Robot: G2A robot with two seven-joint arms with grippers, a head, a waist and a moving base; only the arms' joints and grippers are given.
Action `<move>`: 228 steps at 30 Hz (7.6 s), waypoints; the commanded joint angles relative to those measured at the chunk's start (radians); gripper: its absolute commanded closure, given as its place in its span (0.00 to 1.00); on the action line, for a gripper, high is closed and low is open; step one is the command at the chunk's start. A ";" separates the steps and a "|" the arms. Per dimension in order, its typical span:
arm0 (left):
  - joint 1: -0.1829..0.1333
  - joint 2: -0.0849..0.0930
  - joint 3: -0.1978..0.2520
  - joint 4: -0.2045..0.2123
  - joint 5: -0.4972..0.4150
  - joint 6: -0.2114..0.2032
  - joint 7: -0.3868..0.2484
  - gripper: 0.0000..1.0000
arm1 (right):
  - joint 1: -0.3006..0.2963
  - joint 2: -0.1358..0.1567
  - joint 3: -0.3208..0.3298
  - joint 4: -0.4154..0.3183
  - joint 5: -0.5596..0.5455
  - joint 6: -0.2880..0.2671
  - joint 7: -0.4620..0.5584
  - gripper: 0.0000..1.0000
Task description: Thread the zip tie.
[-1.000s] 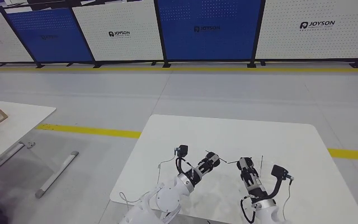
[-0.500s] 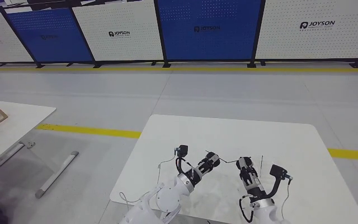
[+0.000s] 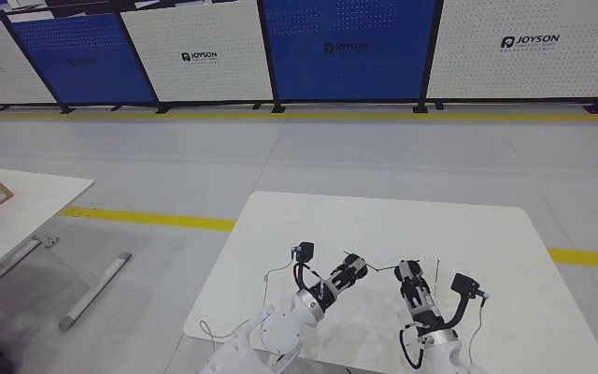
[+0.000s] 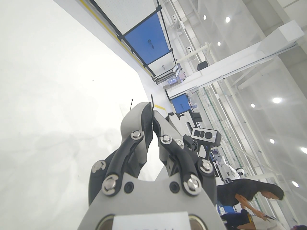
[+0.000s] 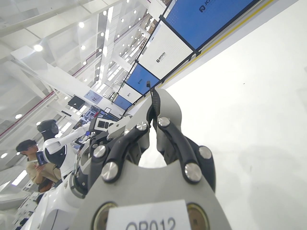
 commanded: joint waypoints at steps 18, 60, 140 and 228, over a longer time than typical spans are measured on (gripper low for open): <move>0.000 -0.002 -0.001 0.002 -0.011 0.020 0.011 1.00 | -0.034 -0.010 0.033 0.004 -0.023 -0.062 -0.044 1.00; 0.000 -0.006 -0.004 -0.006 -0.059 0.030 0.003 1.00 | 0.006 -0.032 0.024 0.044 -0.068 -0.069 0.022 1.00; 0.008 -0.025 -0.032 -0.001 -0.324 0.019 -0.060 0.90 | -0.034 -0.066 0.057 0.015 -0.083 -0.110 -0.008 1.00; 0.020 -0.014 0.046 -0.087 0.310 0.247 0.069 1.00 | -0.023 -0.074 0.081 0.031 -0.170 -0.095 0.094 1.00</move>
